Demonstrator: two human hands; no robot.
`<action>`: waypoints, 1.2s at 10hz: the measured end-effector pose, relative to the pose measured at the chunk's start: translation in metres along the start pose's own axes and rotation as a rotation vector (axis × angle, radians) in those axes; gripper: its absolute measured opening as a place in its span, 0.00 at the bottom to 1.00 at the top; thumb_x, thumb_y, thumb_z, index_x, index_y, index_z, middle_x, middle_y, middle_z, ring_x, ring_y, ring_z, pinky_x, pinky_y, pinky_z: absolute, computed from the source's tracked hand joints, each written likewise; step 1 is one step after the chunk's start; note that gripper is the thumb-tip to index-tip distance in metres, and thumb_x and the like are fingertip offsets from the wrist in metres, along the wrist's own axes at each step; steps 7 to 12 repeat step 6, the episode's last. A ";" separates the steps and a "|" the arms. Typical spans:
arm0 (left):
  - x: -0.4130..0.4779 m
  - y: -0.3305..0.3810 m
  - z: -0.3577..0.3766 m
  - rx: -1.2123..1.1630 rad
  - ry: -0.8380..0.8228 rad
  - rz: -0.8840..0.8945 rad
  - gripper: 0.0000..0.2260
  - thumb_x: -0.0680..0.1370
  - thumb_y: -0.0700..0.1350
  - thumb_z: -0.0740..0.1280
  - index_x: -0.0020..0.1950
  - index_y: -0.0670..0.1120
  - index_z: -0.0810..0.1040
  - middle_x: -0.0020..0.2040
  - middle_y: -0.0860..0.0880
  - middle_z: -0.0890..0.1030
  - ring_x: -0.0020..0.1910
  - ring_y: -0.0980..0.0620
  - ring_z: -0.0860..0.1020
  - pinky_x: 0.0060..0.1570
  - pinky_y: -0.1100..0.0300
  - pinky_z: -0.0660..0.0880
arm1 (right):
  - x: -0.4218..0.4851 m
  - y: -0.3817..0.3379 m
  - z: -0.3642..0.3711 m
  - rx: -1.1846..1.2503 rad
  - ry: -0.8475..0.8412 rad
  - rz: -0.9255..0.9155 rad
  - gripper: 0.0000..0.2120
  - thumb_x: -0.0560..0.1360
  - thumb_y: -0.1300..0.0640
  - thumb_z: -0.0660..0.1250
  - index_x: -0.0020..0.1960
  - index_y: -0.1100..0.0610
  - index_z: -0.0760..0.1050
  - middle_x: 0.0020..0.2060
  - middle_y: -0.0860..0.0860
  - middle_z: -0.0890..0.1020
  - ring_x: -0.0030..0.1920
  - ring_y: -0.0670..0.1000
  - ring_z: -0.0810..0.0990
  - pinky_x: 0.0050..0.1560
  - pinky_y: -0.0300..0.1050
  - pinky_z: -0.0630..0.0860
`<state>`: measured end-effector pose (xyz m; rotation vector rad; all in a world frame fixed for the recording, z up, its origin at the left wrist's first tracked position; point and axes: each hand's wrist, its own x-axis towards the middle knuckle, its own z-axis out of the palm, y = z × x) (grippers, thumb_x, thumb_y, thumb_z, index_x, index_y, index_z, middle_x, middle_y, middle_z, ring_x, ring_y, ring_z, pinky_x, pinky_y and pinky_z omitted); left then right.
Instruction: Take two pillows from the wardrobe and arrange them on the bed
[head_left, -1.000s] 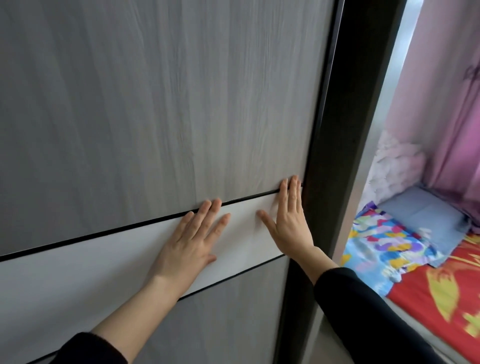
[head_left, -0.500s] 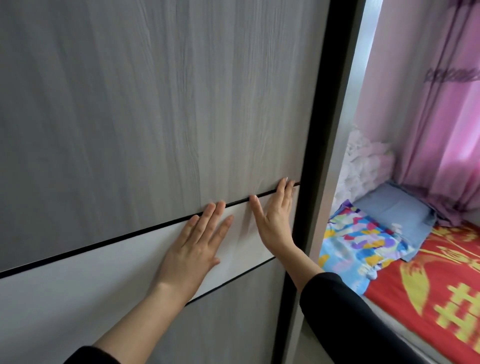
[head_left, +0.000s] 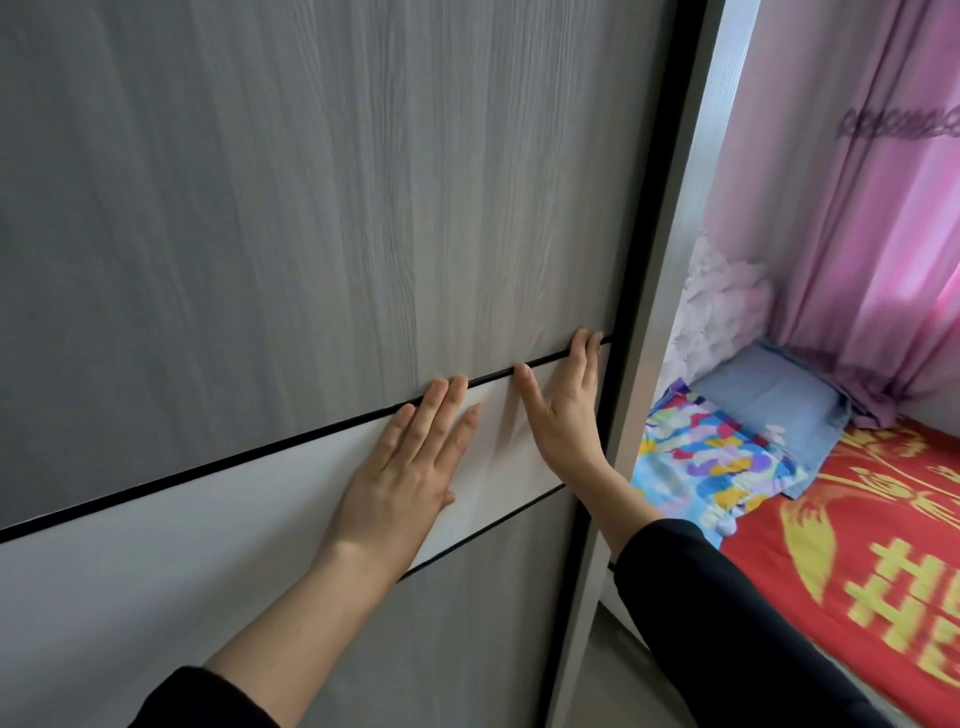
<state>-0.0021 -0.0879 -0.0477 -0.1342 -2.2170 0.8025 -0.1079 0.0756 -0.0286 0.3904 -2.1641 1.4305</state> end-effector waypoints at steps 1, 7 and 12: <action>0.003 0.003 0.001 0.005 0.004 0.000 0.46 0.69 0.64 0.66 0.76 0.46 0.47 0.77 0.44 0.47 0.76 0.47 0.45 0.72 0.50 0.41 | 0.003 0.002 -0.002 -0.011 0.001 0.006 0.46 0.69 0.31 0.56 0.76 0.53 0.40 0.76 0.51 0.38 0.75 0.45 0.38 0.71 0.42 0.41; -0.004 -0.014 -0.022 -0.067 -0.003 0.017 0.45 0.68 0.60 0.70 0.76 0.48 0.50 0.77 0.45 0.52 0.75 0.46 0.51 0.73 0.50 0.50 | -0.026 -0.053 -0.030 -0.004 0.071 0.037 0.34 0.75 0.46 0.65 0.74 0.56 0.54 0.75 0.53 0.54 0.75 0.51 0.52 0.73 0.47 0.56; -0.004 -0.014 -0.022 -0.067 -0.003 0.017 0.45 0.68 0.60 0.70 0.76 0.48 0.50 0.77 0.45 0.52 0.75 0.46 0.51 0.73 0.50 0.50 | -0.026 -0.053 -0.030 -0.004 0.071 0.037 0.34 0.75 0.46 0.65 0.74 0.56 0.54 0.75 0.53 0.54 0.75 0.51 0.52 0.73 0.47 0.56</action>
